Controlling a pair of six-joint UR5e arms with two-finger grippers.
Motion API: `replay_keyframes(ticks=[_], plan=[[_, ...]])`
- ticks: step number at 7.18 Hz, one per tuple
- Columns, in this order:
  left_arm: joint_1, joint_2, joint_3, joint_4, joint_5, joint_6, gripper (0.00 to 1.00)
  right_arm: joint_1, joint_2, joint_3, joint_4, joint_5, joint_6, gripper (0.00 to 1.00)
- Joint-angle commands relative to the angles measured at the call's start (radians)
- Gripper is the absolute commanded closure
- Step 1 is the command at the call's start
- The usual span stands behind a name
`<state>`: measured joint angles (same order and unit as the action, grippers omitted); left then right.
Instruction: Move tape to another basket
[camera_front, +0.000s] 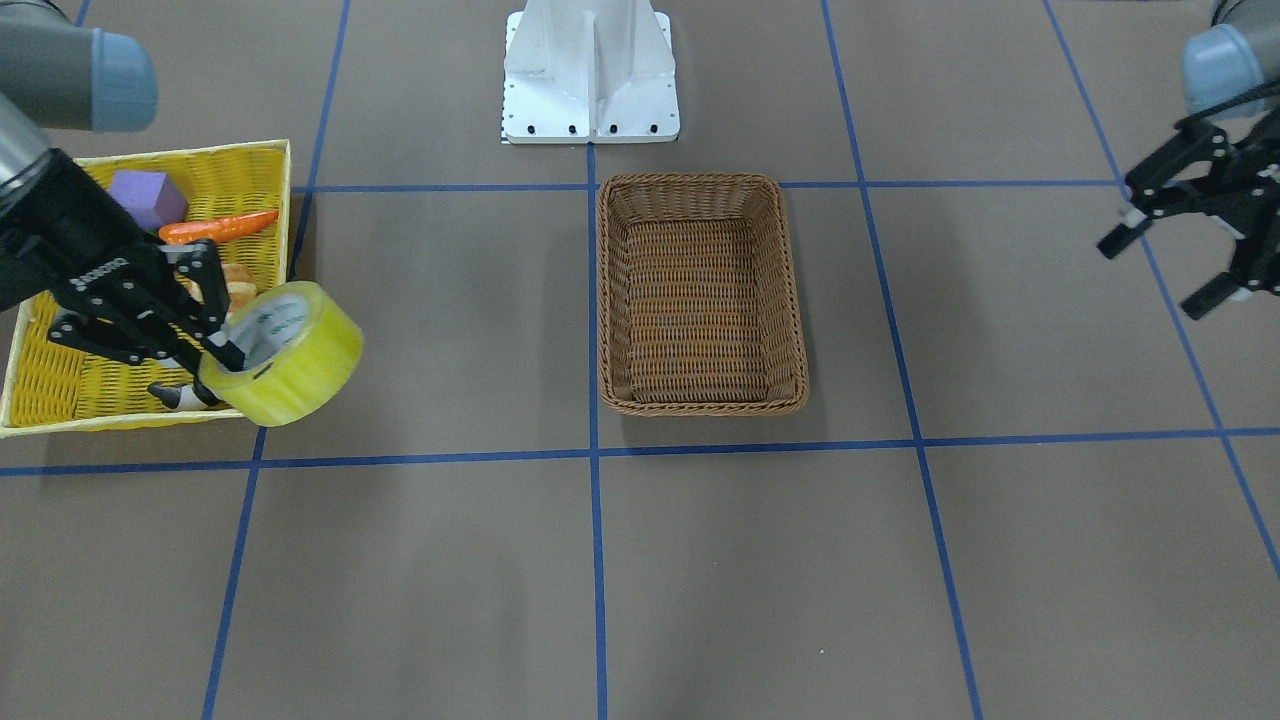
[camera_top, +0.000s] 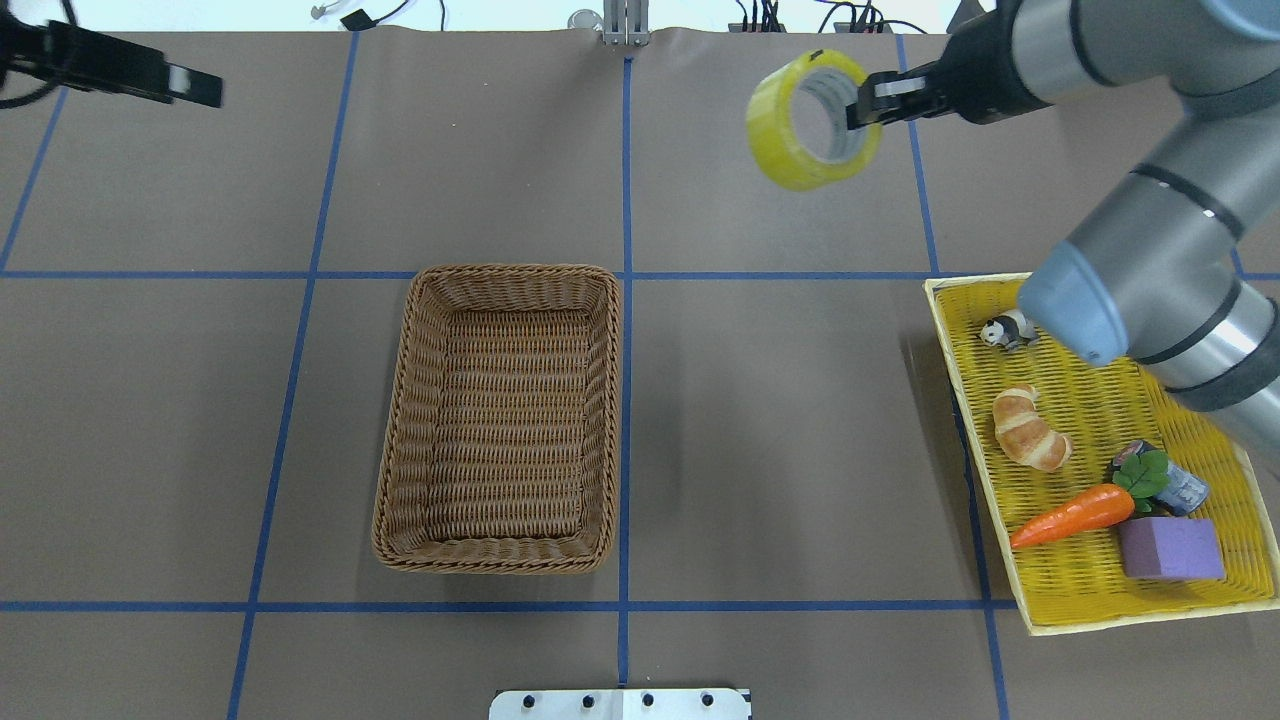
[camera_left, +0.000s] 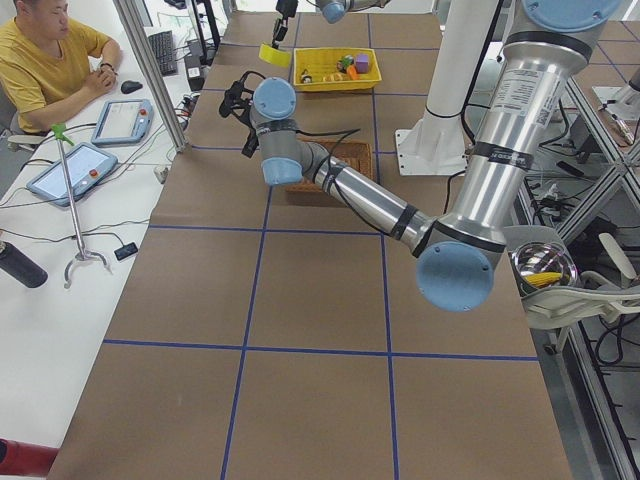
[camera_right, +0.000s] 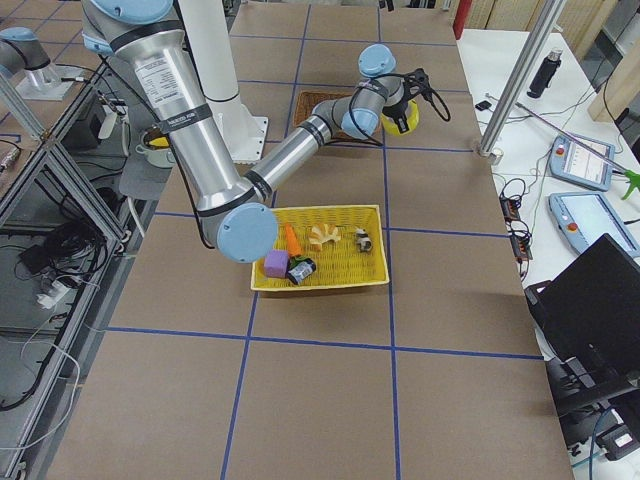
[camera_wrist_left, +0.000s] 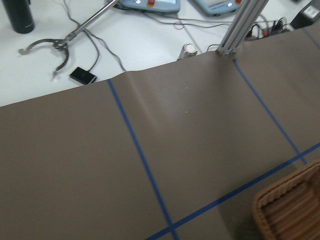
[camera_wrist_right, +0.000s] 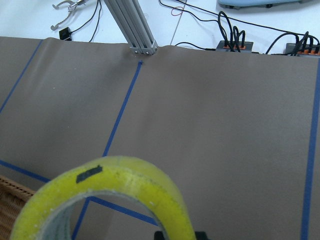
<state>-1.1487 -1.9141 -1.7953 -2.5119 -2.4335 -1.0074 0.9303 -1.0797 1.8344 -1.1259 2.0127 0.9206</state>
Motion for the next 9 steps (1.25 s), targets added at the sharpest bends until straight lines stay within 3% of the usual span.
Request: replay_keyframes(ticks=[1,4,9], plan=[[0.217,-0.080,0.004,-0.103,0.136,-0.091,0.01,-0.129,0.088,0.002,0.000,-0.150,0.079,1.00],[0.297,-0.137,0.002,-0.119,0.259,-0.208,0.01,-0.243,0.147,0.005,-0.006,-0.270,0.113,1.00],[0.320,-0.148,0.022,-0.114,0.327,-0.217,0.01,-0.329,0.156,0.037,-0.017,-0.357,0.115,1.00]])
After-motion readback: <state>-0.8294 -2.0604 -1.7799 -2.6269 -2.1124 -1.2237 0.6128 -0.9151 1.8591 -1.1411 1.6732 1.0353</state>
